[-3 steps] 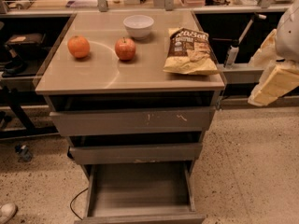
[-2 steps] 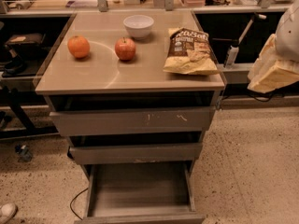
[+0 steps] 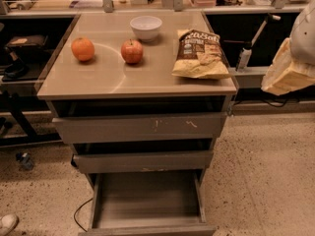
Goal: Close bottom drawer
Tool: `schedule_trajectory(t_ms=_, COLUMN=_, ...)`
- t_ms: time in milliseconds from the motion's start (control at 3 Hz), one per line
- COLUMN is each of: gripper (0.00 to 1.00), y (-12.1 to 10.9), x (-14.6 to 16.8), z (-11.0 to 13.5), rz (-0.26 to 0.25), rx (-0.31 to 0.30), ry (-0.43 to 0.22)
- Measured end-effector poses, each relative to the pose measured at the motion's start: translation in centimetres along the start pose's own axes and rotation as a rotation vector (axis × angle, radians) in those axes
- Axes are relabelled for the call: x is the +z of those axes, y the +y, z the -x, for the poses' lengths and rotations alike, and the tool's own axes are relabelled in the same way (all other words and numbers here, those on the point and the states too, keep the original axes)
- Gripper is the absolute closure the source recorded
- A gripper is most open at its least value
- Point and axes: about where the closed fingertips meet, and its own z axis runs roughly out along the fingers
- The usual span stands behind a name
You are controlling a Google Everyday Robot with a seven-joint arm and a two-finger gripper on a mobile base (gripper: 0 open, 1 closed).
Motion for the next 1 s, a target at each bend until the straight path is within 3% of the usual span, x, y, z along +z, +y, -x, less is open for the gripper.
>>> schedule_trajectory(t_ms=333, gripper=1.0, y=1.9, x=2.7, z=-0.6, rz=0.037, rx=0.025, ry=0.021)
schedule_trajectory(t_ms=667, gripper=1.0, y=5.3, x=8.2, z=-1.6, rz=0.07, rx=0.102, ry=0.028)
schedule_trajectory(t_ms=1000, gripper=1.0, y=9.1, x=15.8, z=-3.7, rz=0.147, rx=0.161, ry=0.064)
